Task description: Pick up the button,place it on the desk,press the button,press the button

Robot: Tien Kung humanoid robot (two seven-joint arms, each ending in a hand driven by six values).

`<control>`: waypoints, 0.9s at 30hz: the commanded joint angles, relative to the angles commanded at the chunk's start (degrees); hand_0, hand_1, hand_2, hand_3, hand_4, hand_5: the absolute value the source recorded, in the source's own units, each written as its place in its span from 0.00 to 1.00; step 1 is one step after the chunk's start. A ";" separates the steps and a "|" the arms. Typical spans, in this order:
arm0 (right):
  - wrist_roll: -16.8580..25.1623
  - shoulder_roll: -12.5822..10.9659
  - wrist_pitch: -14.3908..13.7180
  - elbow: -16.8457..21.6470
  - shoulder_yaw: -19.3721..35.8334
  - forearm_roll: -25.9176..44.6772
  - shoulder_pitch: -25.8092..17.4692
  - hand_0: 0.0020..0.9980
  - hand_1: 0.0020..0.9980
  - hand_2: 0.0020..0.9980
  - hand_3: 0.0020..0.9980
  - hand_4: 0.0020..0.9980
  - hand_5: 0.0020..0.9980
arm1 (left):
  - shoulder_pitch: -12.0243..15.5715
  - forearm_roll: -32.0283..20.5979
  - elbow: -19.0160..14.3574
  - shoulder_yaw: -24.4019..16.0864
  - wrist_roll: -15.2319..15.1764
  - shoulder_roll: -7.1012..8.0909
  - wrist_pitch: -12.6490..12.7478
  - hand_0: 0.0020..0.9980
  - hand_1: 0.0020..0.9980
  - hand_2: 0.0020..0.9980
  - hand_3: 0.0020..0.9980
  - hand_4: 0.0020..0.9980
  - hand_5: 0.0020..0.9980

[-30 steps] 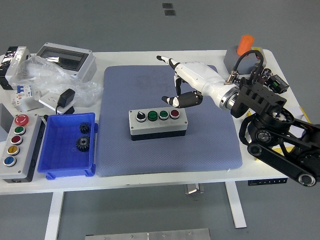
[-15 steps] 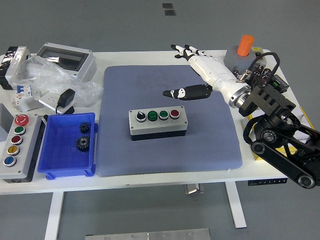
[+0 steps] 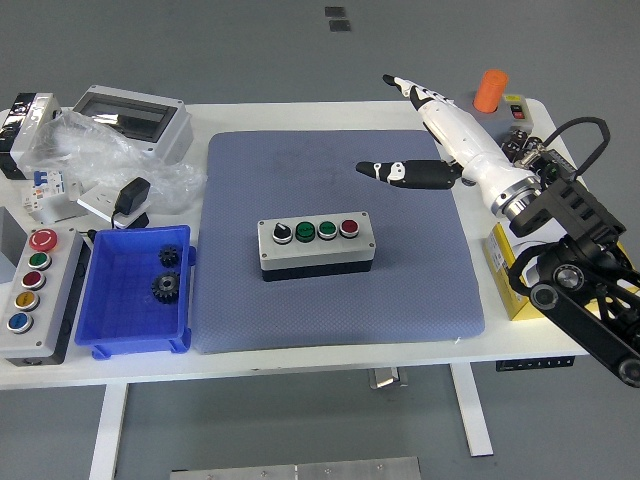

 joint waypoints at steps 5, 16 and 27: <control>0.24 -0.21 -0.29 0.10 0.65 0.11 -1.23 1.00 1.00 1.00 1.00 1.00 0.61 | -0.08 -0.02 0.01 0.00 -0.01 0.11 0.09 0.63 0.63 0.58 0.57 0.53 0.11; 0.25 -0.59 -0.29 0.49 1.71 0.03 -2.50 1.00 1.00 1.00 1.00 1.00 0.61 | -0.24 0.28 -0.05 0.00 0.09 0.46 0.42 0.63 0.63 0.58 0.57 0.53 0.11; 0.23 -0.81 -0.41 0.68 2.73 -0.20 -3.41 1.00 1.00 1.00 1.00 1.00 0.61 | -0.33 1.06 -0.10 -0.34 0.36 0.83 0.62 0.63 0.63 0.58 0.57 0.53 0.11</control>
